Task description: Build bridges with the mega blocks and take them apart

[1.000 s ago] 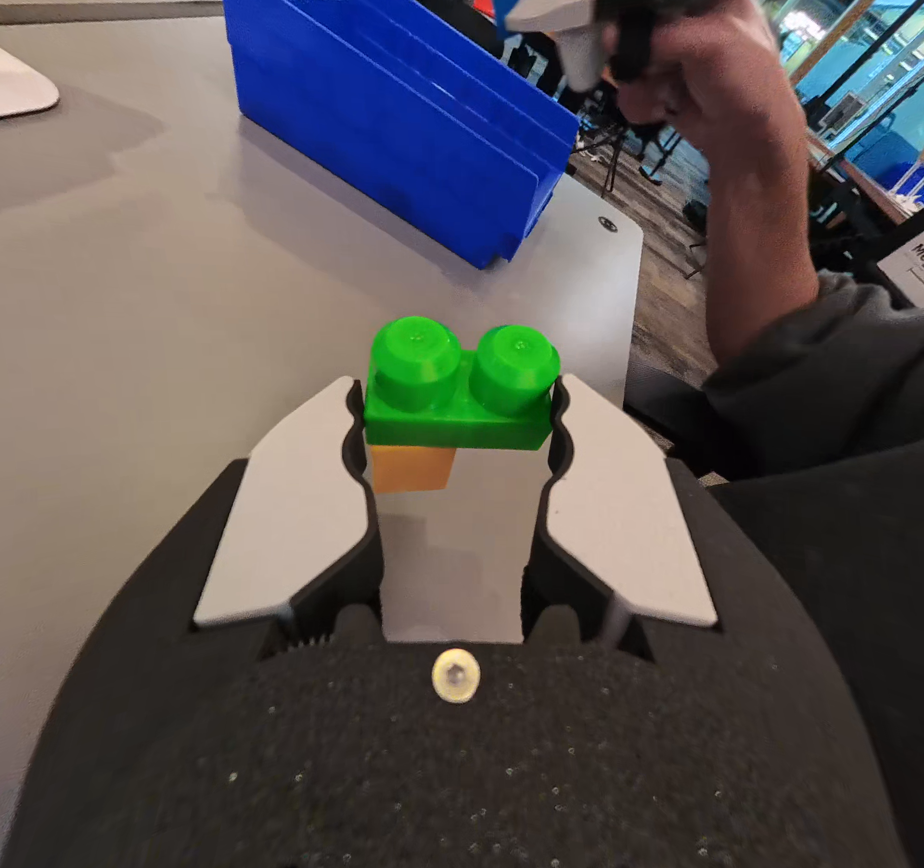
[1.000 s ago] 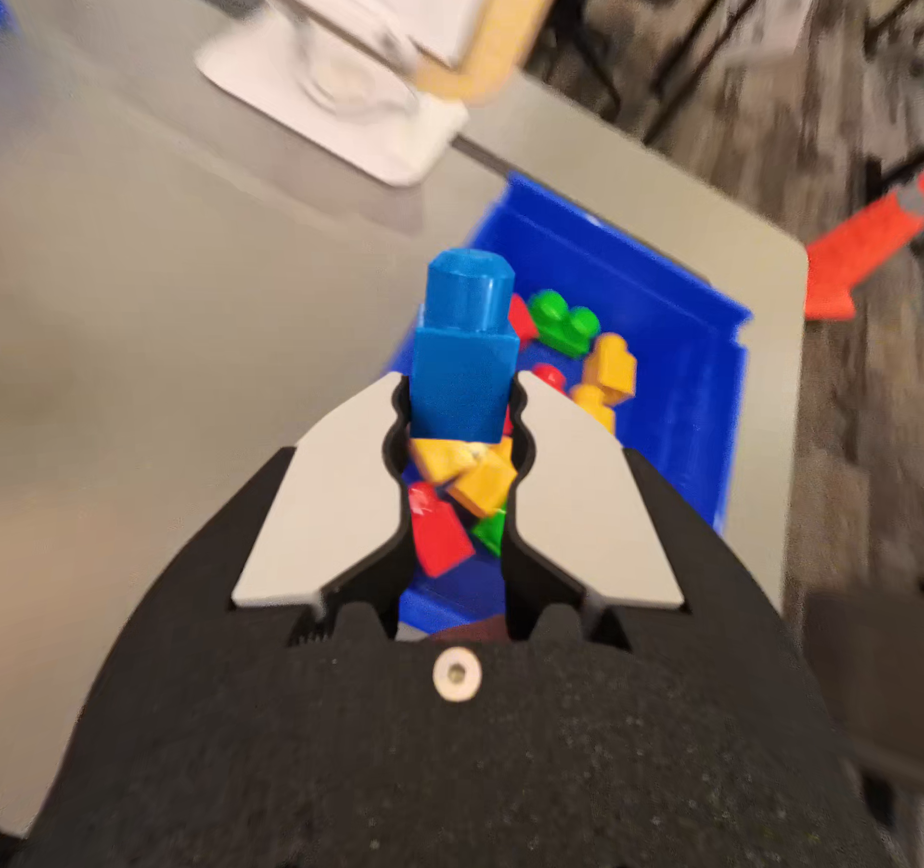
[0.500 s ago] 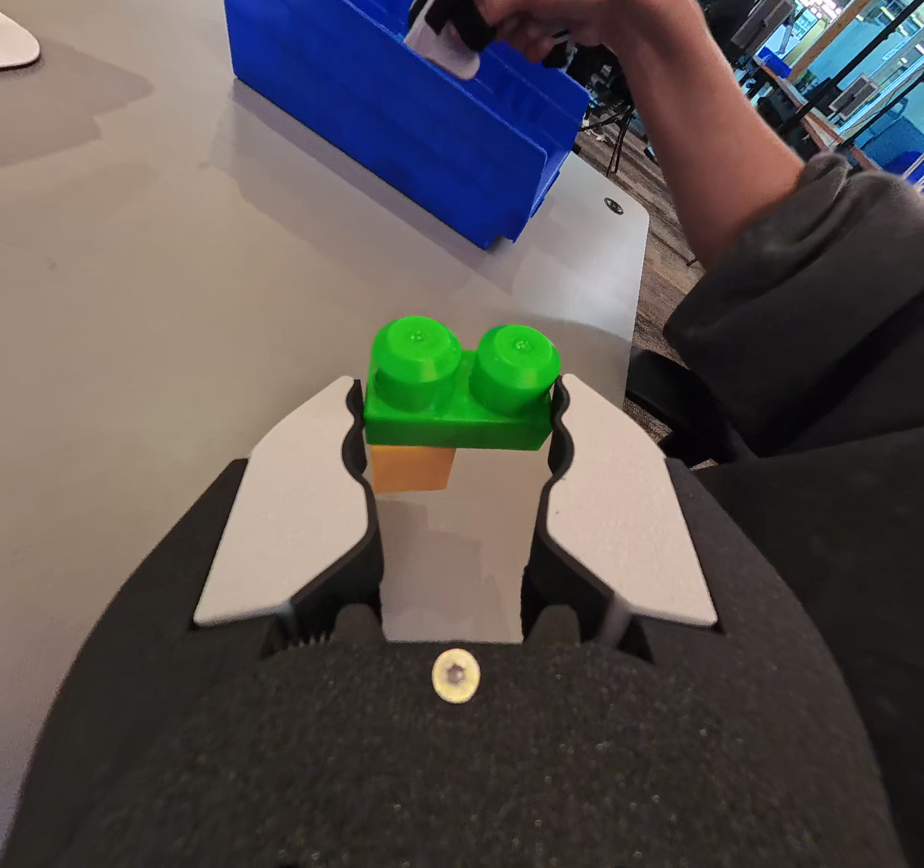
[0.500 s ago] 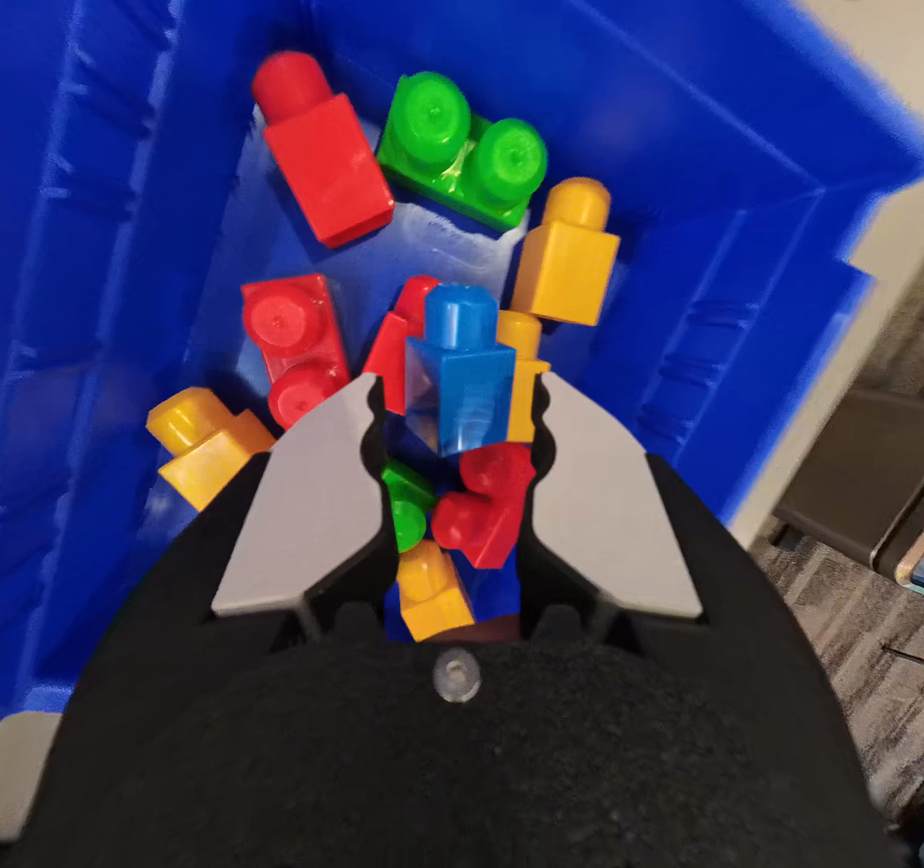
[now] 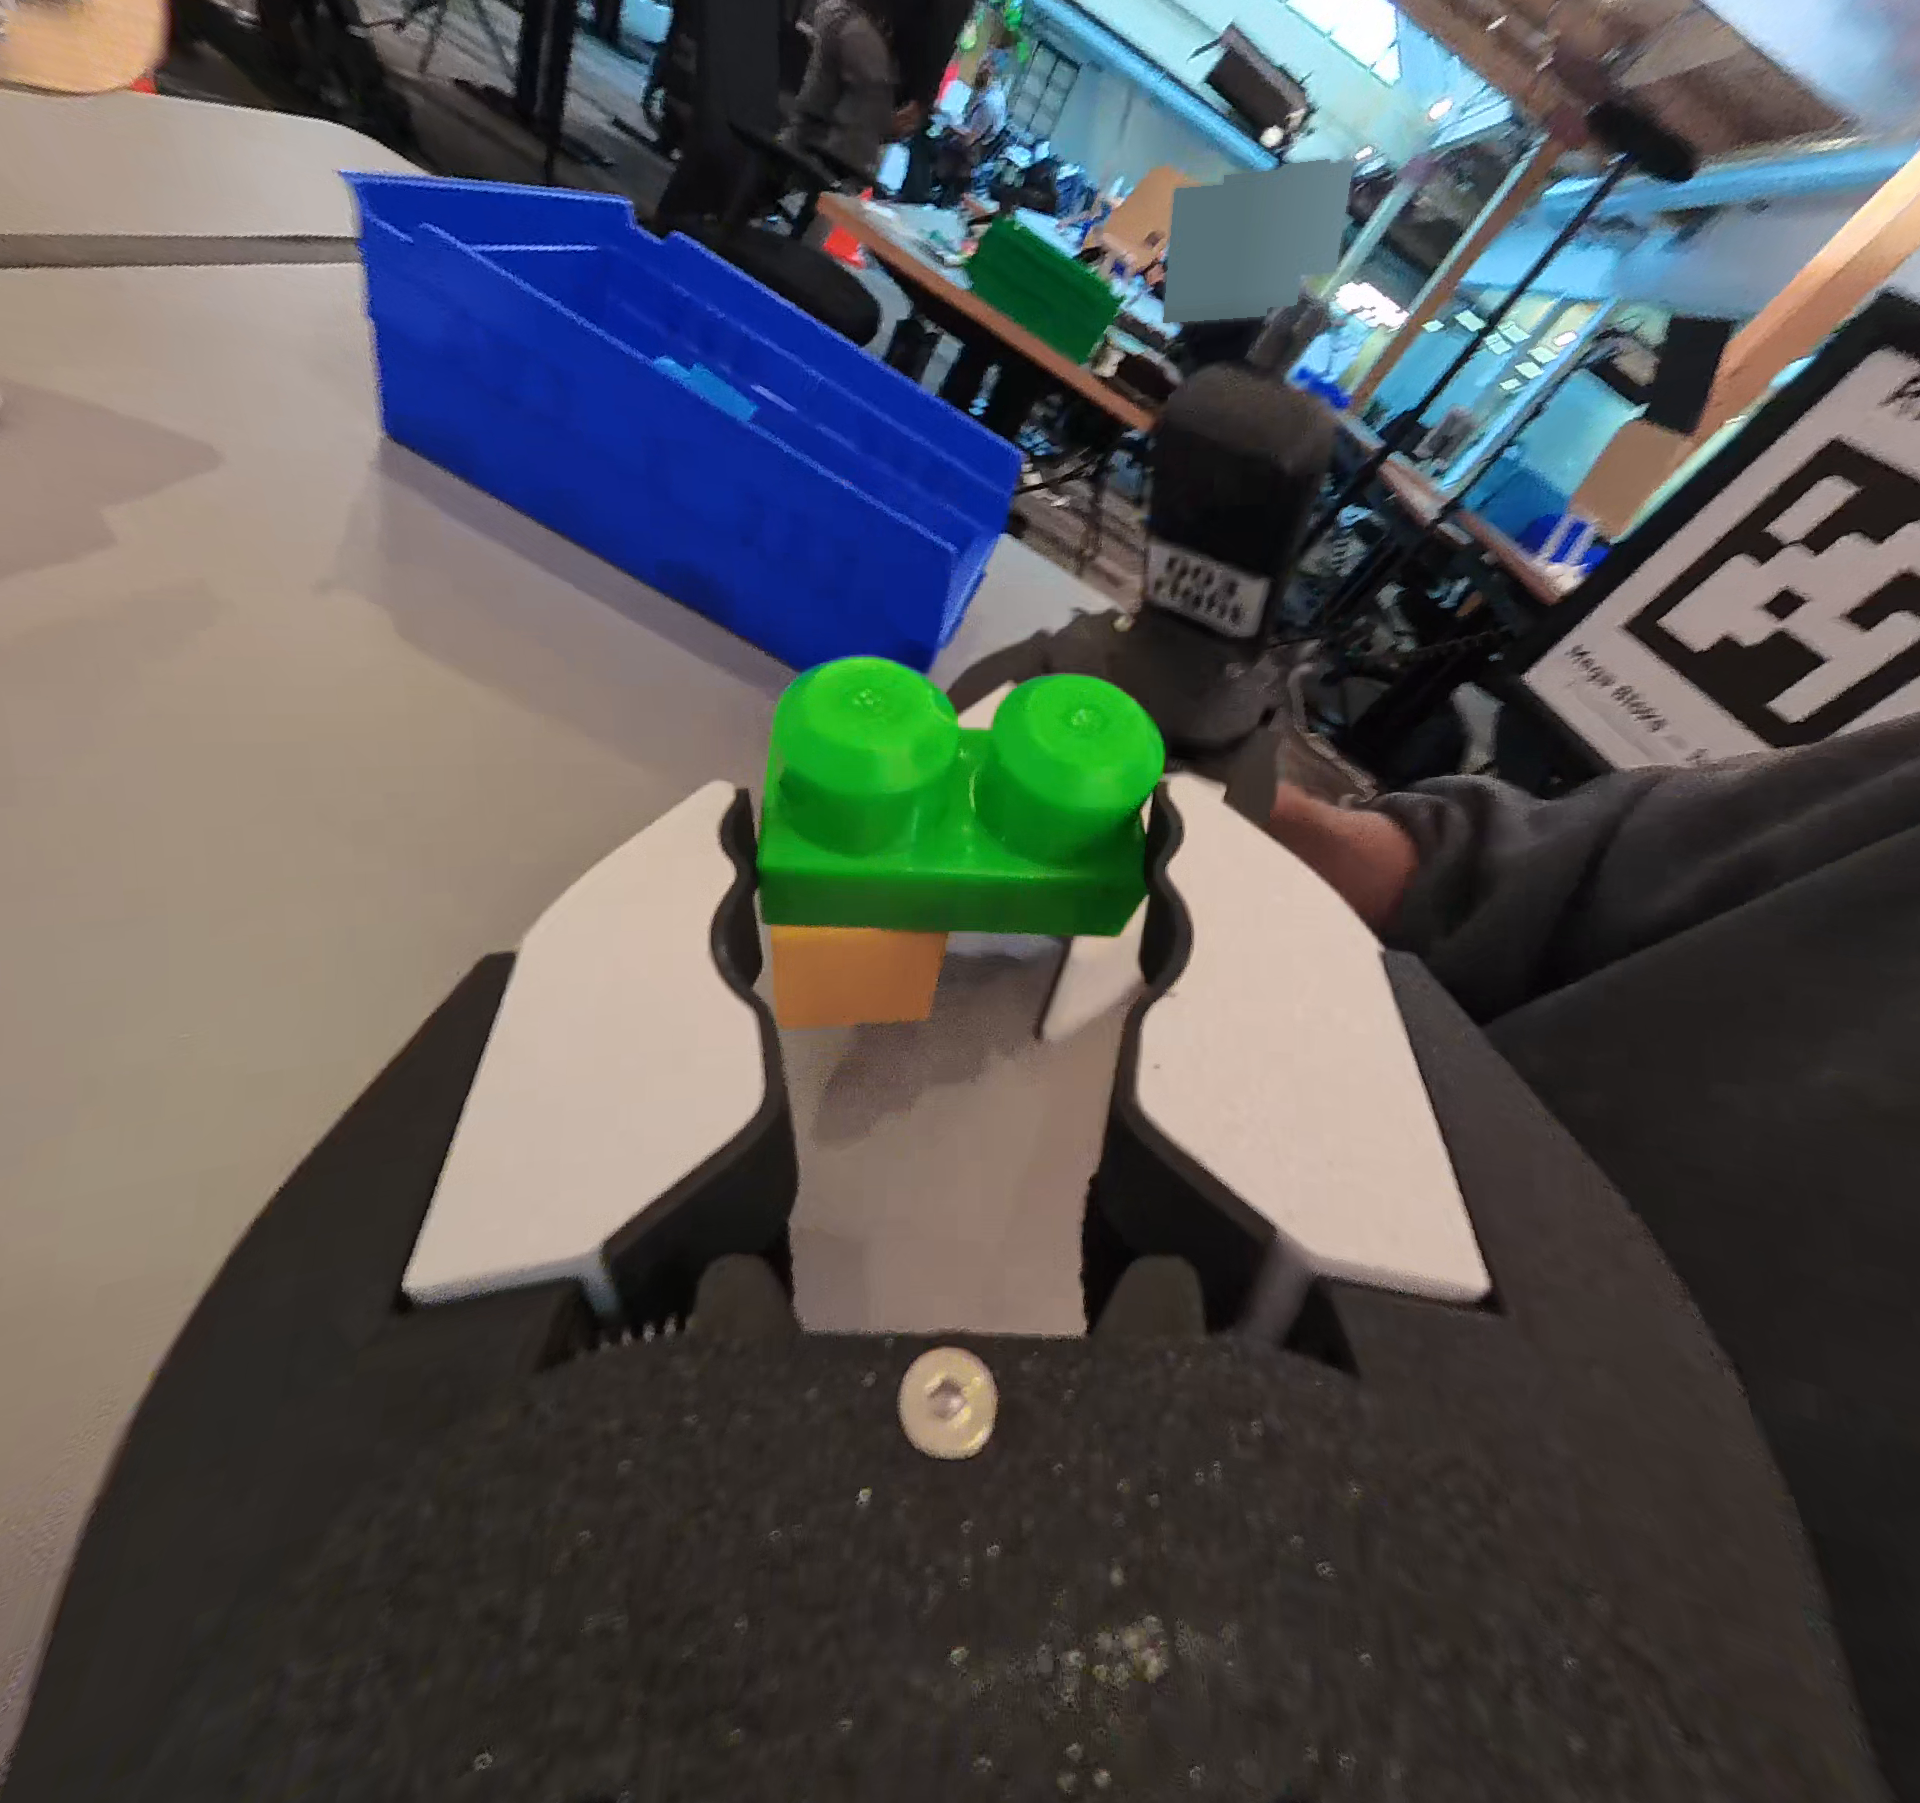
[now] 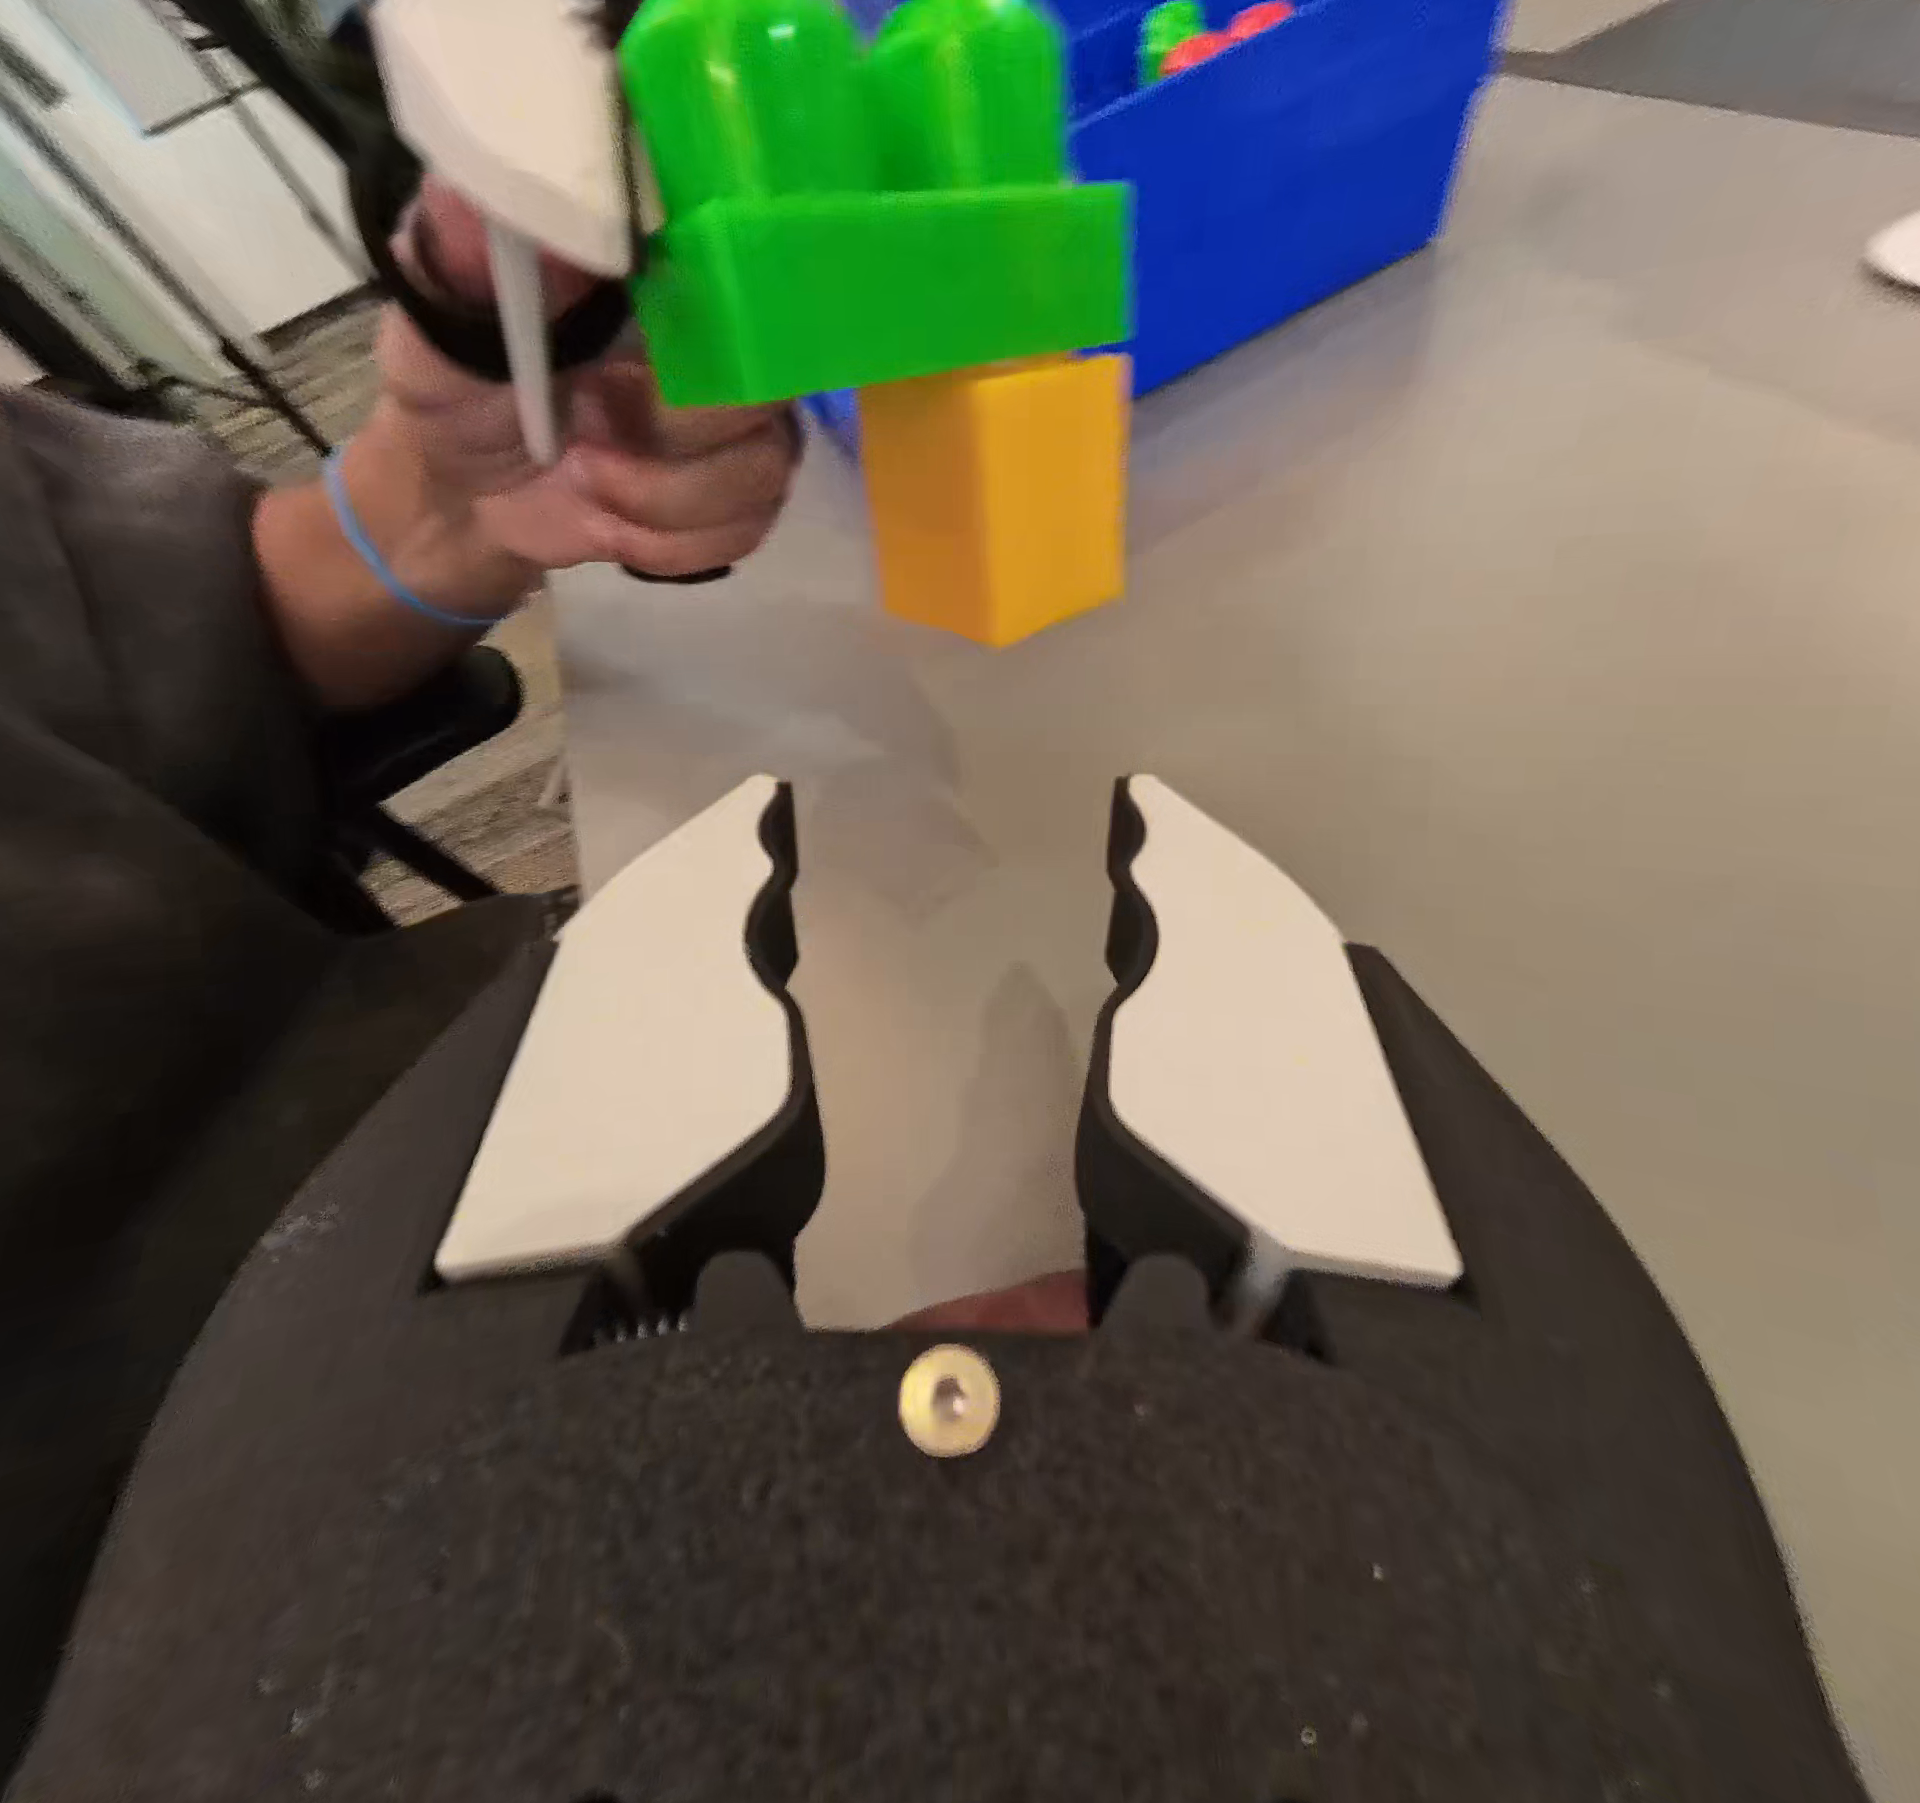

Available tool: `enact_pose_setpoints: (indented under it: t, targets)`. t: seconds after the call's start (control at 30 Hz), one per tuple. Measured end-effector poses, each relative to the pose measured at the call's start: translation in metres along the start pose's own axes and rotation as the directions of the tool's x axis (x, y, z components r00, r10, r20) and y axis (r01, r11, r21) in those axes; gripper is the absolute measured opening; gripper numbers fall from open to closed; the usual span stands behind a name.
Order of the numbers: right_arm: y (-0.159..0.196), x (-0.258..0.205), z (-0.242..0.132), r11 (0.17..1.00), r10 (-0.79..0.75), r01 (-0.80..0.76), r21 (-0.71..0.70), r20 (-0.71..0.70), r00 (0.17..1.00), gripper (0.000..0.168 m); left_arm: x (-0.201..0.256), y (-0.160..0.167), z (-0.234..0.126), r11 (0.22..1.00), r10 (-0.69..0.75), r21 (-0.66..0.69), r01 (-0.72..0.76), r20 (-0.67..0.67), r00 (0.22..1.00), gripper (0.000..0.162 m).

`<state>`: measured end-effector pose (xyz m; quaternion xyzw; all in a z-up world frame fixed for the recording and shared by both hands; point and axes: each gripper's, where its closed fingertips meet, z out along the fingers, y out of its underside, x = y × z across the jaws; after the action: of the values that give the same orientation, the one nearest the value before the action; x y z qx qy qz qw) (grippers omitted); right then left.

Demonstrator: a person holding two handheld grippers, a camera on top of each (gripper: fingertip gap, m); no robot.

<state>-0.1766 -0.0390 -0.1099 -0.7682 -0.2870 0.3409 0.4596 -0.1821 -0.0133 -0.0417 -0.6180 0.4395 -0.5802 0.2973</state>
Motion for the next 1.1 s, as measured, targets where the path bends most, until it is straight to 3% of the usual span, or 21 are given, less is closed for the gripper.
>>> enact_pose_setpoints:
  t: [0.13,0.33,0.4,0.43,0.5,0.73,1.0,1.1]
  targets:
    - [0.003,-0.015,0.017,1.0,-0.018,0.019,-0.013,0.05,0.999,0.062,0.012,0.003,0.004,0.998,-0.066,0.0,0.066,-0.123,0.99,0.071]
    - [0.0,-0.024,0.016,0.996,0.085,-0.086,0.001,0.171,0.982,0.045,0.02,0.013,0.007,0.998,-0.061,-0.029,0.056,-0.192,0.979,0.071]
    - [0.002,-0.023,0.016,0.996,0.092,-0.092,-0.007,0.182,0.979,0.027,0.021,0.014,0.007,0.998,-0.062,-0.028,0.058,-0.203,0.977,0.071]
    - [0.003,-0.022,0.017,0.995,0.095,-0.094,-0.013,0.186,0.978,0.026,0.022,0.014,0.007,0.998,-0.063,-0.029,0.058,-0.205,0.977,0.071]
    - [0.005,-0.026,0.018,0.996,0.091,-0.088,-0.023,0.218,0.972,0.0,0.021,0.016,0.008,0.998,-0.053,-0.035,0.047,-0.192,0.98,0.071]
    - [0.009,-0.025,0.016,0.995,0.102,-0.097,-0.033,0.215,0.971,0.001,0.02,0.013,0.007,0.999,-0.051,-0.025,0.047,-0.196,0.979,0.071]
    - [0.005,-0.03,0.012,0.999,0.02,-0.014,-0.028,0.203,0.979,0.049,0.022,0.013,0.006,0.999,-0.052,-0.02,0.049,-0.207,0.977,0.071]
    - [0.001,-0.03,0.009,1.0,0.021,-0.019,-0.013,0.204,0.979,0.051,0.027,0.014,0.007,0.999,-0.049,-0.021,0.045,-0.231,0.972,0.071]
